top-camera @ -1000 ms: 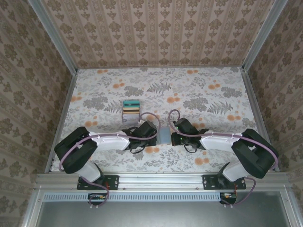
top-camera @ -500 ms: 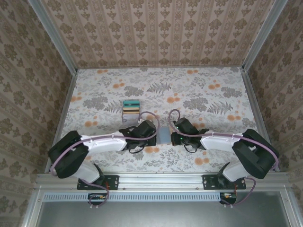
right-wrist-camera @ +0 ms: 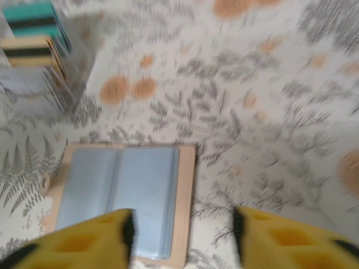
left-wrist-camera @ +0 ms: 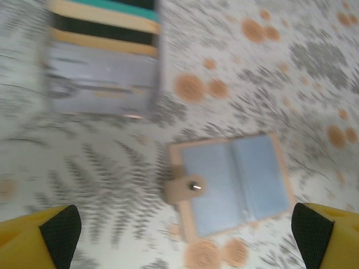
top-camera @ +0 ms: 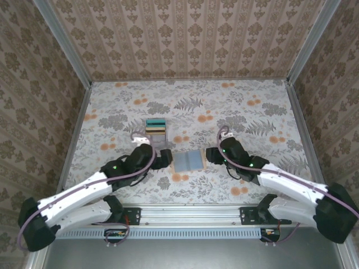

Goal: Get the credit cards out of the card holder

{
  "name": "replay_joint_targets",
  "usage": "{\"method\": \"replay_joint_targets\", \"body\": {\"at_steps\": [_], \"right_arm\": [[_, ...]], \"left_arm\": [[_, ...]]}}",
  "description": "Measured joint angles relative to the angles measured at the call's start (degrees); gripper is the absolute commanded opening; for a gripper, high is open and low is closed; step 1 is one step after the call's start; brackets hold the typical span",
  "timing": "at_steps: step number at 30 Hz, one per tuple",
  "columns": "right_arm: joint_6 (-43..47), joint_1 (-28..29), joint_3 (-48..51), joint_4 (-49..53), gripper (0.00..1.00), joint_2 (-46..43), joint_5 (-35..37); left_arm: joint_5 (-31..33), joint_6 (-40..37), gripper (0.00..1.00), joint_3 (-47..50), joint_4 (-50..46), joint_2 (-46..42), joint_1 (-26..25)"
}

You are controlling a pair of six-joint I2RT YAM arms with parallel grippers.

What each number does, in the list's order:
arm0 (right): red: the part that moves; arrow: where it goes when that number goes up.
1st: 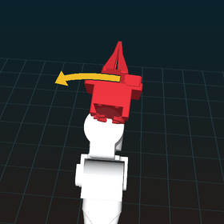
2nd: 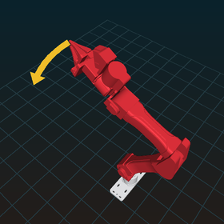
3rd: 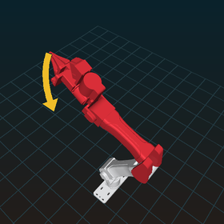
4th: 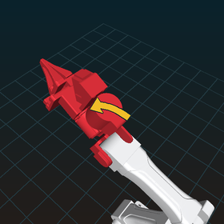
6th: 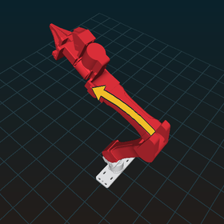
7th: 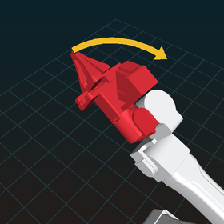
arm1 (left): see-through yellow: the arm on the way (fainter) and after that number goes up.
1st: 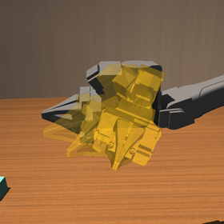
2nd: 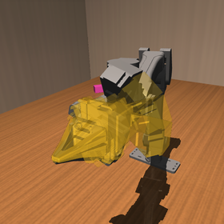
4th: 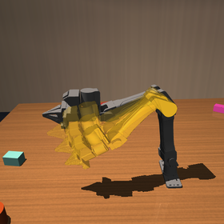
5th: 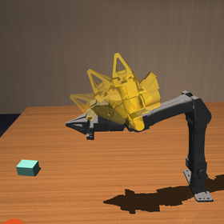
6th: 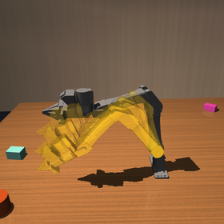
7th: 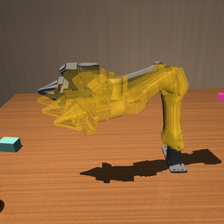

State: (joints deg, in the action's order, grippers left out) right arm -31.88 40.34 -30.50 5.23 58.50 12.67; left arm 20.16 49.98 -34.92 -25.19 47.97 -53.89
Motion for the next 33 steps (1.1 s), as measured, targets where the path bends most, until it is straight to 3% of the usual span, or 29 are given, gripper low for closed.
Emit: {"method": "replay_joint_targets", "body": {"at_steps": [2,9,14,17,20,23,27,30,33], "right_arm": [[0.39,-0.02,1.18,0.22,0.99,-4.66,3.56],[4.83,-0.5,6.99,-4.28,1.0,-15.45,18.21],[13.99,-3.23,10.6,-12.35,1.0,-15.76,24.76],[19.19,-7.39,10.4,-15.58,1.0,-14.21,26.03],[22.86,-13.09,9.97,-18.45,1.0,-10.47,25.92],[25.07,-18.93,9.92,-23.37,1.0,-3.74,25.53],[27.47,-23.39,9.88,-29.83,1.0,8.72,25.22],[28.68,-25.44,9.86,-34.73,1.0,15.32,23.54],[28.87,-28.41,9.86,-38.95,0.99,17.79,20.72]], "left_arm": [[4.39,0.46,1.0,0.83,-3.45,-4.2,1.42],[17.27,-0.52,1.0,2.97,-10.19,-15.06,7.69],[22.86,-10.45,1.0,3.17,-8.22,-13.84,12.52],[24.26,-18.99,1.0,5.49,-1.62,-12.63,17.05],[22.12,-27.04,1.0,8.5,4.9,-12.5,24.46],[17.7,-33.05,1.0,9.22,11.85,-10.25,35.12],[8.94,-36.5,1.0,10.01,24.06,0.04,49.62],[3.28,-38.71,1.0,11.63,31.54,9.79,54.21],[-1.01,-41.44,1.0,12.87,38.1,17.44,54.86]]}}
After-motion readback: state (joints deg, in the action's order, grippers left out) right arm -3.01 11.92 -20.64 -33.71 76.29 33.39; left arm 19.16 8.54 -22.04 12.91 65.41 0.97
